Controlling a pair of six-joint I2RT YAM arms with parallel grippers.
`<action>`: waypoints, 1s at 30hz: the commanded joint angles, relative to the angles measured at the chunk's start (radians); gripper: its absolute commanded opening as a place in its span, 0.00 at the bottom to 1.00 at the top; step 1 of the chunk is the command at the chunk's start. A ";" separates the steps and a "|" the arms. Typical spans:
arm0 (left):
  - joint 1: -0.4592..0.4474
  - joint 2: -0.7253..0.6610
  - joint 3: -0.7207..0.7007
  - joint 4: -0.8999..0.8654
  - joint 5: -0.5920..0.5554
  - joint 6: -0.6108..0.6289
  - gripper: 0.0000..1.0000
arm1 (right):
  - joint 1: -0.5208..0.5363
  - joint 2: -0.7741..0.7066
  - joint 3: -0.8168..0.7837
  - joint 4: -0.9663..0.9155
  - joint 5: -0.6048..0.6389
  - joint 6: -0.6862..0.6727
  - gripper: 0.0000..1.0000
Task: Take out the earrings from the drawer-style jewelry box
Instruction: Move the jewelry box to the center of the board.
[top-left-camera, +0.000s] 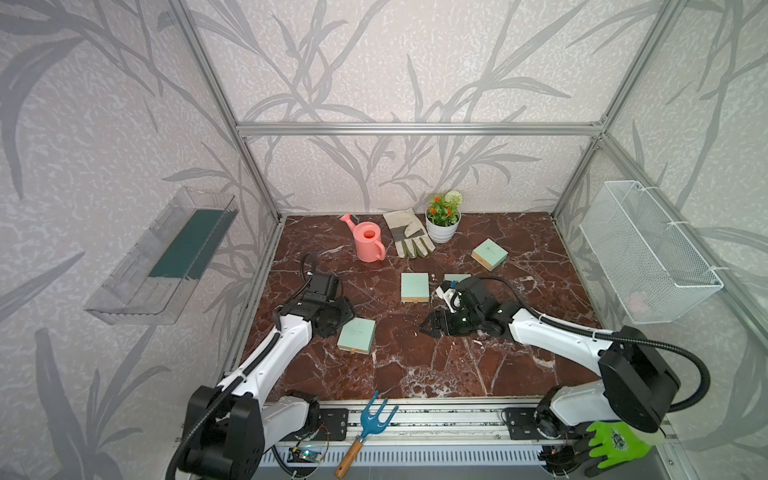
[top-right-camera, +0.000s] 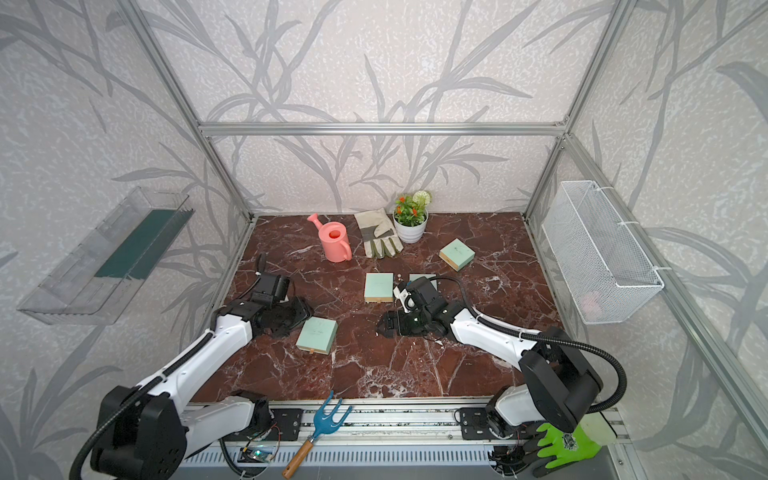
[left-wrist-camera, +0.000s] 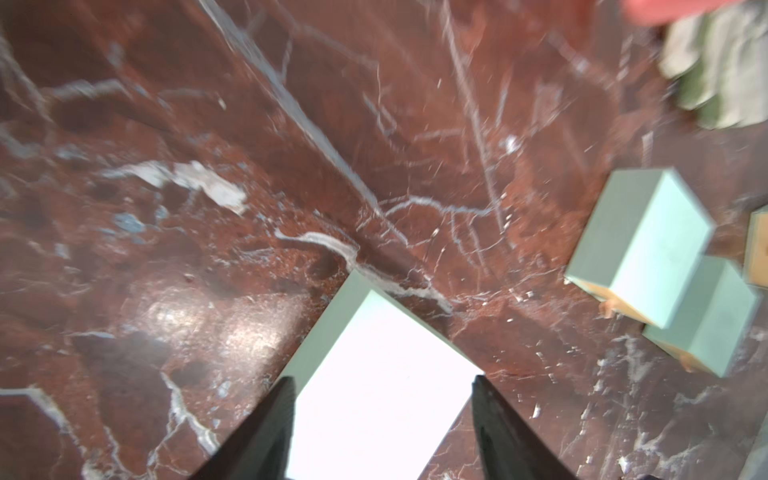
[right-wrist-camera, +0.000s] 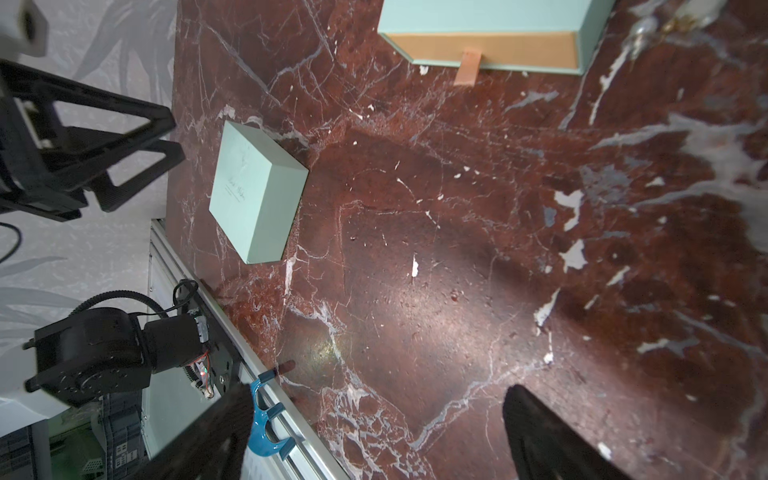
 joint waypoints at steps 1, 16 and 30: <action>0.036 -0.042 -0.078 0.041 0.039 -0.048 0.54 | 0.018 0.030 0.034 0.018 0.010 0.002 0.93; 0.064 0.078 -0.083 0.027 0.008 0.010 0.00 | 0.067 0.103 0.087 0.035 0.018 0.035 0.92; -0.058 0.115 -0.122 0.089 0.124 0.016 0.00 | 0.068 0.127 0.104 0.010 0.053 0.016 0.92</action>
